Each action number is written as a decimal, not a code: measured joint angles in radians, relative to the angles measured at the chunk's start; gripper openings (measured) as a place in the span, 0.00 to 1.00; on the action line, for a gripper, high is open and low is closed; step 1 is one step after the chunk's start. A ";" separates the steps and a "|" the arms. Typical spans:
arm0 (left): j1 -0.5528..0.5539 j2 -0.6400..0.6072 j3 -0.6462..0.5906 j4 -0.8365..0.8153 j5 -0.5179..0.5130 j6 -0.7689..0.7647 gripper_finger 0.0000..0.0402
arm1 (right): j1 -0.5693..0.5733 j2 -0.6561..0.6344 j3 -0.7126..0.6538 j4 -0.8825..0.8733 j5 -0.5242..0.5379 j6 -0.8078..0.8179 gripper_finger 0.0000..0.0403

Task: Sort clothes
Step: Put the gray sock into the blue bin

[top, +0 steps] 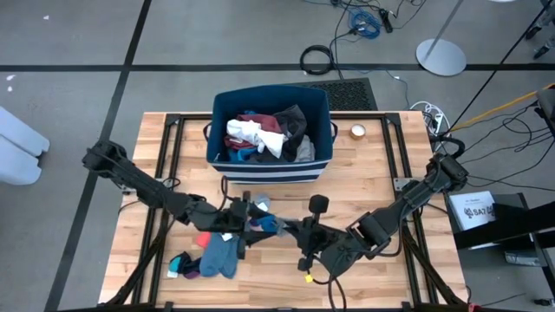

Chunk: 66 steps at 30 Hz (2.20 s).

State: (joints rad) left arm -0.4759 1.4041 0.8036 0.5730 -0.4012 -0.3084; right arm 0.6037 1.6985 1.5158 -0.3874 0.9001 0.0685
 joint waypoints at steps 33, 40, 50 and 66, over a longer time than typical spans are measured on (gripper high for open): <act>0.032 0.012 0.000 0.041 0.113 0.089 0.06 | 0.012 -0.012 0.000 0.014 -0.018 -0.004 0.30; 0.063 -0.041 0.005 -0.011 0.082 0.169 0.06 | 0.103 -0.137 0.002 -0.213 -0.013 0.099 0.47; 0.311 -0.280 0.217 -0.476 0.030 0.467 0.06 | 0.231 -0.264 -0.150 -0.454 0.115 0.464 0.51; 0.910 -0.093 0.573 -1.077 0.324 0.421 0.06 | -0.012 -0.321 -0.867 0.791 -0.332 0.249 0.43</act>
State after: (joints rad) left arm 0.4339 1.3116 1.3764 -0.5045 -0.0776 0.1124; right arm 0.5921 1.3779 0.6490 0.4037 0.5685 0.3171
